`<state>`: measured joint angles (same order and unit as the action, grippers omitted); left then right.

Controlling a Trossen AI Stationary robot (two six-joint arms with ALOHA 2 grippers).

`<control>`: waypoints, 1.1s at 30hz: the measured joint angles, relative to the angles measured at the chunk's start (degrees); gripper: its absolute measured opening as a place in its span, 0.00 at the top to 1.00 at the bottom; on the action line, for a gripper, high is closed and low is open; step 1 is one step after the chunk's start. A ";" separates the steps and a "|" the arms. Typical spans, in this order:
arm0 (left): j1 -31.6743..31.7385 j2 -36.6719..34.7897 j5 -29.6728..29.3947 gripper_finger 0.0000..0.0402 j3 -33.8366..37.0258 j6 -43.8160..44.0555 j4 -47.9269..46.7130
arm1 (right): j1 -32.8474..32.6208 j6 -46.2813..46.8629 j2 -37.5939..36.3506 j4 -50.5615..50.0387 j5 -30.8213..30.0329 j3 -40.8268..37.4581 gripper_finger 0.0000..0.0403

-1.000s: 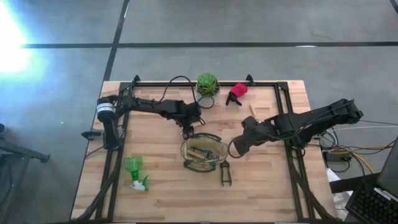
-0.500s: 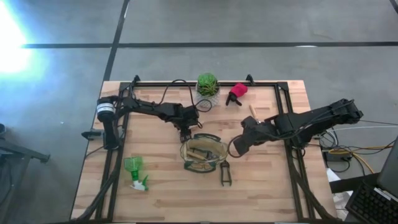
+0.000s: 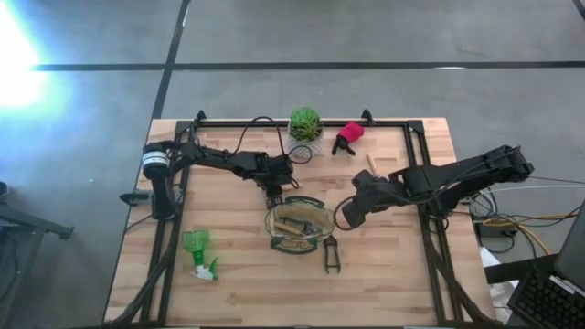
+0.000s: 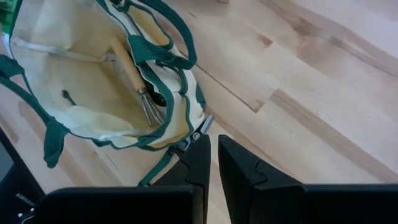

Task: Pick & Place Garden tools in Gardening bag
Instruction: Put the brown hand rake into the white gardening bag

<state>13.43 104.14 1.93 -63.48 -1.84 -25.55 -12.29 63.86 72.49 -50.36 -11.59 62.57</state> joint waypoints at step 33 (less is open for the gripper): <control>1.13 -0.09 -0.16 0.84 -22.91 -7.09 -34.67 | -0.07 -4.58 0.00 0.17 -2.08 0.00 0.93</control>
<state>14.56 104.05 1.77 -86.40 -8.93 -60.22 -12.36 59.29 72.49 -50.19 -13.67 62.57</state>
